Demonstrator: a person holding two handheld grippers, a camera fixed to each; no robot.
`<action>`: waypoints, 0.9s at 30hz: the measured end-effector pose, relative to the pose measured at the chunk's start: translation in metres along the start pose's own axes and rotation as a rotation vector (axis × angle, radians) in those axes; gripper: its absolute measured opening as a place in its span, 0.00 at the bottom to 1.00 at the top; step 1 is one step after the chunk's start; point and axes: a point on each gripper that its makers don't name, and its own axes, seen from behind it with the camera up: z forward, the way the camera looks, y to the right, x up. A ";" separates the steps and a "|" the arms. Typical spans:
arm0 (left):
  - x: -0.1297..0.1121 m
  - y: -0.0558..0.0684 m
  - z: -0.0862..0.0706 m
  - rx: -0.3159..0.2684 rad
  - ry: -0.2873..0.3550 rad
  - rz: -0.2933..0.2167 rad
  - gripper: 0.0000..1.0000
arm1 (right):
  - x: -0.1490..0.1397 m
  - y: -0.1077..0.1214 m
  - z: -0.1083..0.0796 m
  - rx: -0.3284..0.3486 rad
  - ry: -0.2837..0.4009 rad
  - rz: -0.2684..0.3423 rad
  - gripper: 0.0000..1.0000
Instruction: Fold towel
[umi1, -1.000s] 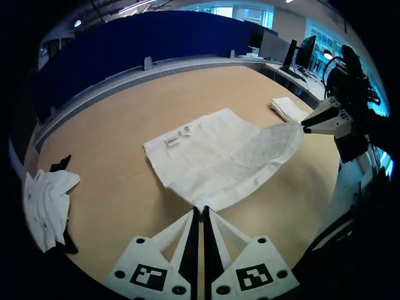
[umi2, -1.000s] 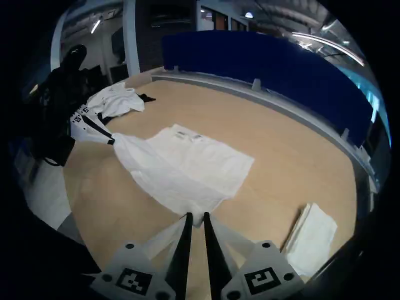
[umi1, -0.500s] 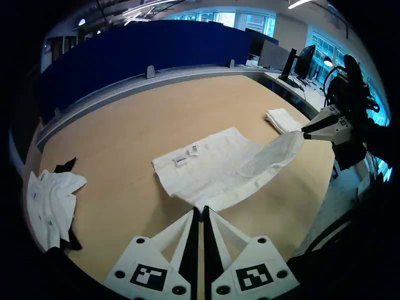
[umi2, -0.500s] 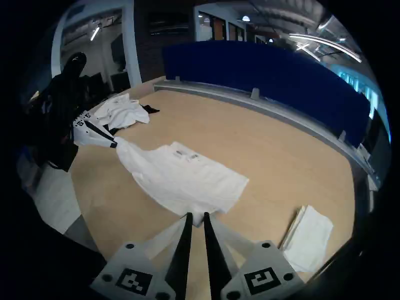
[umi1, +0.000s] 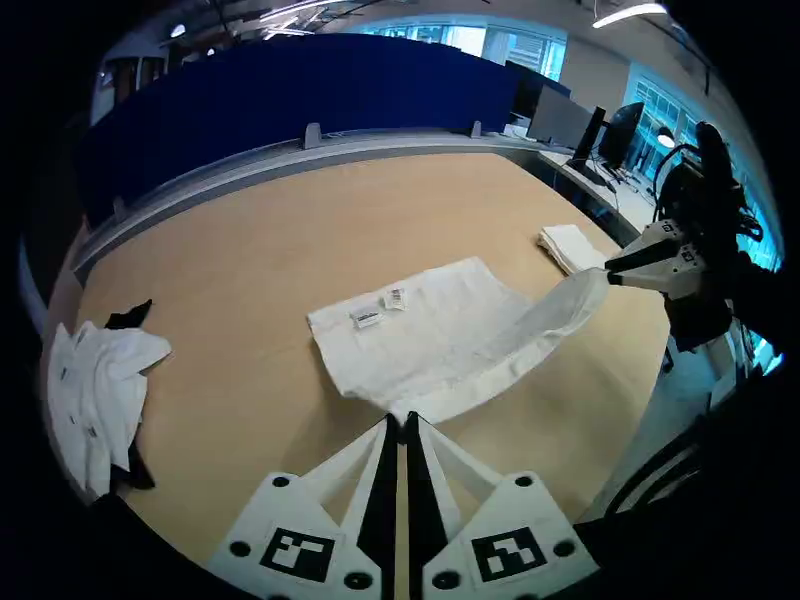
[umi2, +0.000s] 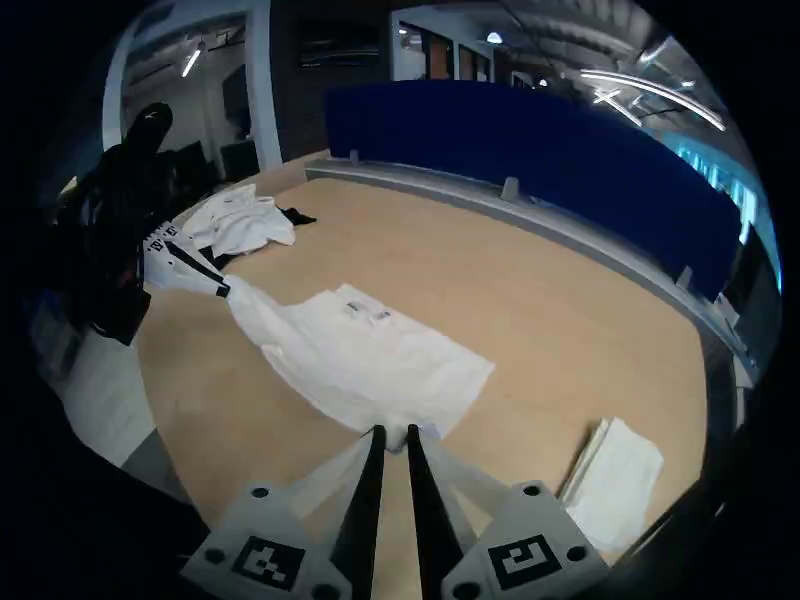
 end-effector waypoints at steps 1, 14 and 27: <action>0.000 -0.001 0.001 0.001 -0.004 -0.006 0.06 | 0.001 0.002 0.002 -0.001 -0.001 -0.001 0.17; 0.008 -0.021 0.031 0.014 -0.043 -0.090 0.06 | 0.013 0.031 0.039 -0.023 -0.018 -0.011 0.17; 0.022 -0.047 0.079 0.032 -0.082 -0.110 0.06 | 0.015 0.066 0.083 -0.053 -0.056 0.014 0.17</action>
